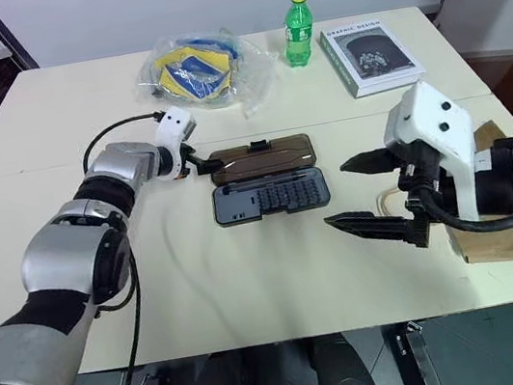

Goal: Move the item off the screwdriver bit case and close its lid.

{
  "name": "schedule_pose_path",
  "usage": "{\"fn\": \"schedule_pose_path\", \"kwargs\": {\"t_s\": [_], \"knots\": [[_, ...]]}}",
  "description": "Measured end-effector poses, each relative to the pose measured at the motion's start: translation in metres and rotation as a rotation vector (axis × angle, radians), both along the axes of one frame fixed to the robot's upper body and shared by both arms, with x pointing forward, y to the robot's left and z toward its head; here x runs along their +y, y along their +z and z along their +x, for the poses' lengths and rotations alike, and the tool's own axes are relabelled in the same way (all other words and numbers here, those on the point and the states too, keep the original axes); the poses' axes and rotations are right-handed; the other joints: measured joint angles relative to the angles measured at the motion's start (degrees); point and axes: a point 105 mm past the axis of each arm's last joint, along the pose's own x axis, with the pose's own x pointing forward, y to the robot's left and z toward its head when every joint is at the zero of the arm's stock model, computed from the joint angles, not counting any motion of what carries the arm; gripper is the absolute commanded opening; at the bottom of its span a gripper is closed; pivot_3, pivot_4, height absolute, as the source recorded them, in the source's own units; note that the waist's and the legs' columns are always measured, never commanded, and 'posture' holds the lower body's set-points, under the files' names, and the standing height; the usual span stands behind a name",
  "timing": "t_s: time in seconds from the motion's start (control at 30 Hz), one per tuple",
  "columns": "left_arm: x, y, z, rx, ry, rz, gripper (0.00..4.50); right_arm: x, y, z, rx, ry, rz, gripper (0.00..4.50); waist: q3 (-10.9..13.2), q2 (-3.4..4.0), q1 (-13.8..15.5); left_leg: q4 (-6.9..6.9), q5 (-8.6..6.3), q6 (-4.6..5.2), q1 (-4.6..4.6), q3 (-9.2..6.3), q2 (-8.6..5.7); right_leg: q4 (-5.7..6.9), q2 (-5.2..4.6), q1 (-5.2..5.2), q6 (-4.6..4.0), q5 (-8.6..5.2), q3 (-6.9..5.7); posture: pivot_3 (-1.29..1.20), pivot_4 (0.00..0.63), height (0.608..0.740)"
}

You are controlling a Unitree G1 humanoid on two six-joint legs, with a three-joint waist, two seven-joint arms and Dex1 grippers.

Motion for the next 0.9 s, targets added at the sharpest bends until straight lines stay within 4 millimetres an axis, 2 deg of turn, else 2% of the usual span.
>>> {"fn": "schedule_pose_path", "kwargs": {"t_s": [0.2, 0.33, 0.5, 0.77, 0.9], "knots": [[-0.003, 0.004, -0.005, 0.102, 0.043, -0.013, 4.50, 0.003, -0.007, 0.001, 0.016, 0.035, -0.005, 4.02, 0.00, 0.00, -0.01, 0.01, 0.00, 0.00, 0.00, -0.01, 0.00, 0.00, 0.00, 0.00, 0.00, 0.00, -0.01, 0.00, 0.150, 0.737], [-0.006, 0.004, -0.009, 0.147, 0.059, -0.016, 2.68, 0.004, -0.009, 0.003, 0.007, 0.043, -0.010, 4.10, 0.00, 0.00, -0.09, 0.02, 0.00, 0.00, 0.01, -0.01, 0.00, 0.01, 0.00, 0.00, 0.00, 0.00, 0.00, 0.00, 0.150, 0.737], [-0.011, 0.006, -0.011, 0.165, 0.052, -0.020, 0.03, 0.004, -0.009, 0.006, 0.000, 0.046, -0.009, 4.10, 0.00, 0.01, -0.02, 0.05, 0.00, 0.00, 0.01, -0.02, 0.00, 0.01, 0.00, 0.02, 0.00, 0.00, 0.00, 0.00, 0.150, 0.737], [-0.011, 0.009, -0.012, 0.172, 0.040, 0.020, 0.03, 0.004, -0.013, 0.004, 0.016, 0.047, -0.007, 4.10, -0.02, 0.01, -0.33, 0.05, 0.00, 0.00, 0.06, -0.02, 0.01, 0.03, 0.02, 0.07, 0.00, 0.00, 0.01, 0.00, 0.150, 0.737], [-0.001, 0.010, -0.016, 0.203, 0.045, 0.051, 0.03, 0.004, -0.015, 0.002, 0.027, 0.045, -0.004, 4.10, -0.02, 0.01, -0.53, 0.05, 0.00, 0.00, 0.08, -0.02, 0.01, 0.03, 0.04, 0.06, 0.00, 0.00, 0.01, 0.00, 0.150, 0.737]]}}
